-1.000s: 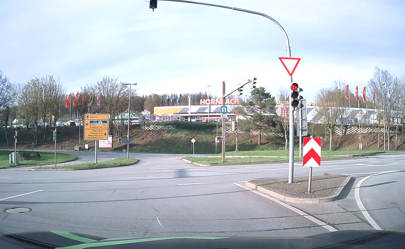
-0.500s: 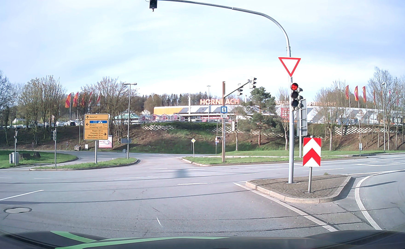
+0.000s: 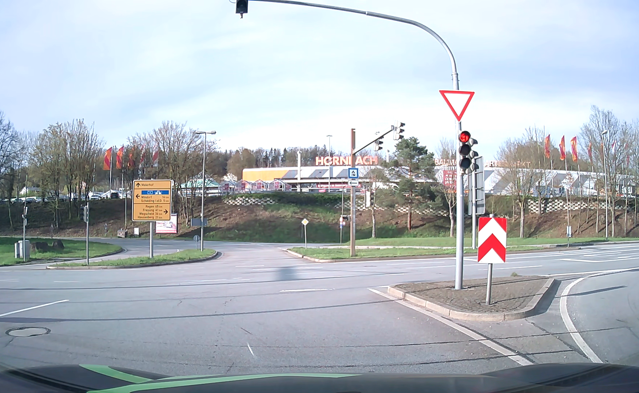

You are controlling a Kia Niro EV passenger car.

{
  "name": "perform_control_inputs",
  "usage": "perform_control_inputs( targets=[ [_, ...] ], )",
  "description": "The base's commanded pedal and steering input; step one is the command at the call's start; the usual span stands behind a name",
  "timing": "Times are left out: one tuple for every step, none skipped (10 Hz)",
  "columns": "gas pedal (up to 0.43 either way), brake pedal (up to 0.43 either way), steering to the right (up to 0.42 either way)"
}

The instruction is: Follow the waypoints while adhering to traffic rules and regulations

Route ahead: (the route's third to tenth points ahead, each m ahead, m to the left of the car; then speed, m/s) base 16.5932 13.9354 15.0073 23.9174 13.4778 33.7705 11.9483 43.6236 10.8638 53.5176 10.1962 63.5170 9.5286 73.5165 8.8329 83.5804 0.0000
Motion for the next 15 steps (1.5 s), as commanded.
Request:
perform_control_inputs(
  targets=[
    [0.000,0.402,-0.002],
    [0.000,0.402,-0.002],
    [0.000,0.409,-0.002],
    [0.000,0.402,-0.002],
    [0.000,0.409,-0.002],
    [0.000,0.409,-0.002],
    [0.000,0.409,-0.002],
    [0.000,0.409,-0.002],
    [0.000,0.409,-0.002],
    [0.000,0.409,-0.002],
    [0.000,0.409,-0.002],
    [0.000,0.409,-0.002],
    [0.000,0.409,-0.002],
    [0.000,0.409,-0.002],
    [0.000,0.409,-0.002]
  ],
)
